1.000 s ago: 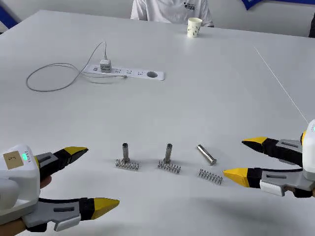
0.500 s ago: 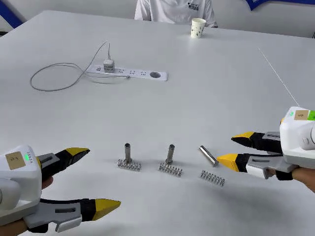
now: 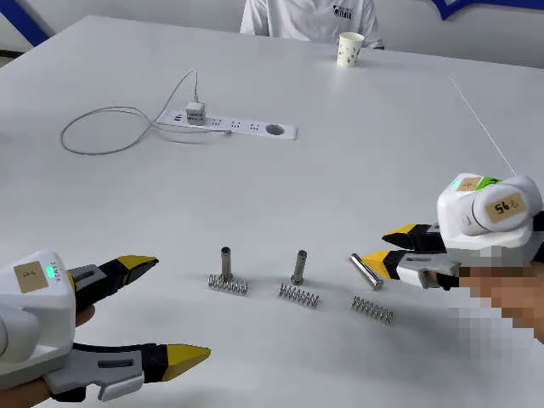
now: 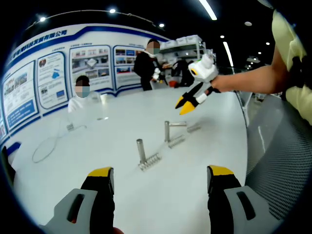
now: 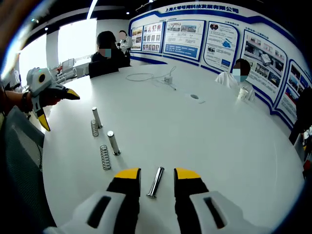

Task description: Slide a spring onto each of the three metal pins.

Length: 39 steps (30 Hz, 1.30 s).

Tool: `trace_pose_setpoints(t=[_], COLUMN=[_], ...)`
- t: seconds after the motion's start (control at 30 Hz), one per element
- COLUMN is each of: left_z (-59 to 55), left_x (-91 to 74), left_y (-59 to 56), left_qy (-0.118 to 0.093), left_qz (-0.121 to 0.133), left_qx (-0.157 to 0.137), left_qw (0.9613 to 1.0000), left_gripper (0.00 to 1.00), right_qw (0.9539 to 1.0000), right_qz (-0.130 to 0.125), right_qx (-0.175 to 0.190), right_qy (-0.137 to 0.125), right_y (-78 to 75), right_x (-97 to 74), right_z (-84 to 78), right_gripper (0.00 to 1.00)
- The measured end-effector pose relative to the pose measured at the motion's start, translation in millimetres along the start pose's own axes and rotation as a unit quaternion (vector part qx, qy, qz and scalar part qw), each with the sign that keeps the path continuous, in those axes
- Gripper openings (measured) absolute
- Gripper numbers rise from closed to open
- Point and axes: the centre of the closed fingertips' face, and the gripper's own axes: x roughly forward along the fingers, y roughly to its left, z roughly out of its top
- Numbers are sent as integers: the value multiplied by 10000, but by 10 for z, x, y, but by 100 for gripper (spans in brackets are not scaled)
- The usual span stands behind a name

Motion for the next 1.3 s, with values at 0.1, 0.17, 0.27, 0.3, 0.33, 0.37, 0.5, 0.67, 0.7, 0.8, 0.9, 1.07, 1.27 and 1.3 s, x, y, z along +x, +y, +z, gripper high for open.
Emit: trace_pose_setpoints(t=[0.1, 0.17, 0.27, 0.3, 0.33, 0.37, 0.5, 0.67, 0.7, 0.8, 0.9, 1.07, 1.27, 1.3], left_z=[1, 0, -5, -11, -16, -22, -32, -37, -40, -51, -57, -59, -61, -60], left_x=[6, 7, 7, 7, 7, 7, 8, 16, 19, 28, 32, 32, 36, 36], left_y=[-3, -1, 0, 0, 0, -1, 1, 3, 0, -12, -17, -8, -6, -8], left_qy=[-5, -7, -10, -7, -5, 1, 9, 3, 6, 16, 23, 23, 28, 28], left_qz=[-7, -7, -7, -7, -8, -9, -15, -20, -26, -43, -52, -47, -47, -48], left_qx=[-1, 1, -9, -15, -18, -22, -33, -55, -58, -69, -79, -90, -92, -93], left_qw=[10000, 10000, 10000, 10000, 10000, 10000, 10000, 10000, 10000, 10000, 10000, 9999, 9999, 9999], left_gripper=[79, 79, 79, 79, 79, 79, 79, 78, 78, 78, 78, 78, 78, 78], right_qw=[9999, 9997, 9993, 9991, 9989, 9986, 9976, 9960, 9957, 9951, 9945, 9936, 9927, 9922], right_qz=[-54, -84, -94, -113, -116, -115, -152, -165, -171, -154, -167, -175, -173, -169], right_qx=[25, 49, 164, 184, 213, 269, 364, 510, 525, 588, 621, 706, 760, 805], right_qy=[143, 217, 323, 353, 389, 431, 565, 715, 741, 786, 827, 863, 921, 934], right_y=[-21, -29, -46, -56, -61, -64, -79, -85, -84, -80, -82, -90, -86, -89], right_x=[82, 124, 204, 224, 245, 270, 339, 407, 419, 445, 463, 480, 498, 502], right_z=[-25, -34, -63, -74, -87, -100, -142, -212, -226, -250, -269, -290, -305, -307], right_gripper=[26, 24, 23, 22, 21, 21, 18, 16, 16, 14, 12, 11, 10, 10])
